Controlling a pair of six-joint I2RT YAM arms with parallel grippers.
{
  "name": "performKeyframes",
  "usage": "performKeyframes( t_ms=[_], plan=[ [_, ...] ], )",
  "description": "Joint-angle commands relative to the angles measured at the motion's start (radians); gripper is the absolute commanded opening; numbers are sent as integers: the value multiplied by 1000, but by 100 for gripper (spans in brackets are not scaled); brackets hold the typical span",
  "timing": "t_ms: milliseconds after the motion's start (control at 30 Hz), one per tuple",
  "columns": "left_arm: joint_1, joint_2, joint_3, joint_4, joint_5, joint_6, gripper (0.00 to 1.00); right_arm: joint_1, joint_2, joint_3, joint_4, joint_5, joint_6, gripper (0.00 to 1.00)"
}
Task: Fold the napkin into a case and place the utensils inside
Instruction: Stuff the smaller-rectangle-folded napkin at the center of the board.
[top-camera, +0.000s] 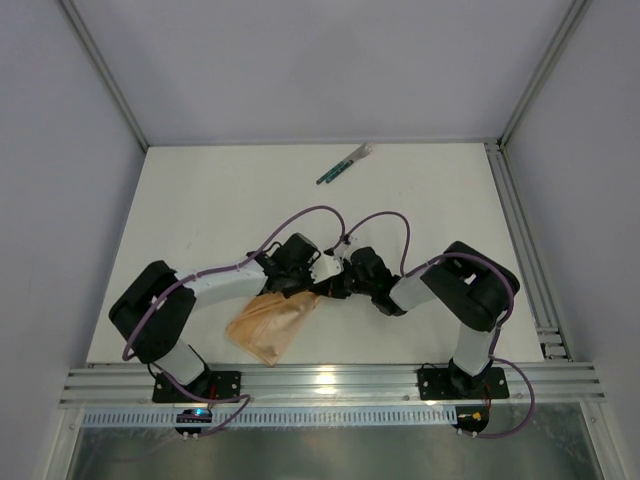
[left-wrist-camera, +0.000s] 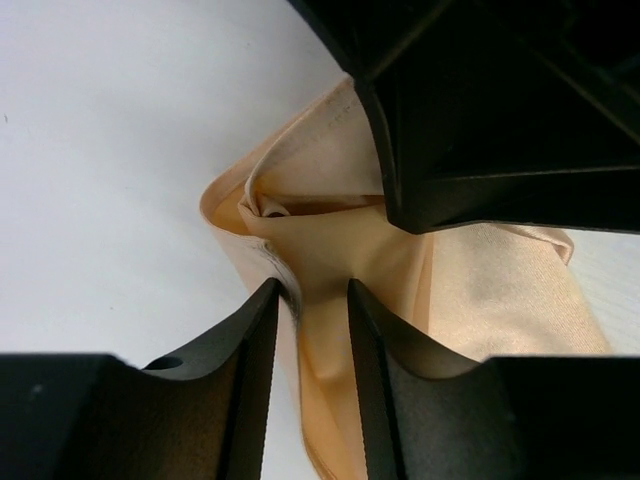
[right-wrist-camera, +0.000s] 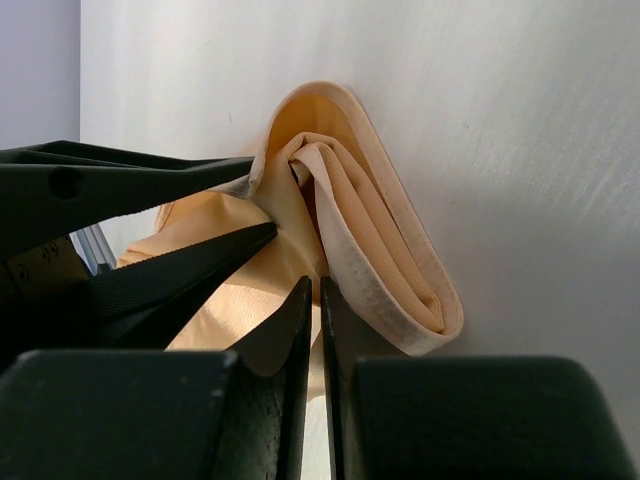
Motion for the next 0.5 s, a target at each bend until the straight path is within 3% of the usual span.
performKeyframes(
  t_ms=[0,100,233,467],
  plan=[
    [2,-8,3,53,-35,-4,34,2,29,0,-28,12,-22,11],
    [9,-43,15,46,-24,-8,31,0,32,0,-23,9,-19,11],
    [75,-111,57,-6,92,-56,33,2,37,2,-20,9,-19,11],
    [170,-80,80,-54,198,-43,45,2,42,1,-14,6,-19,11]
  ],
)
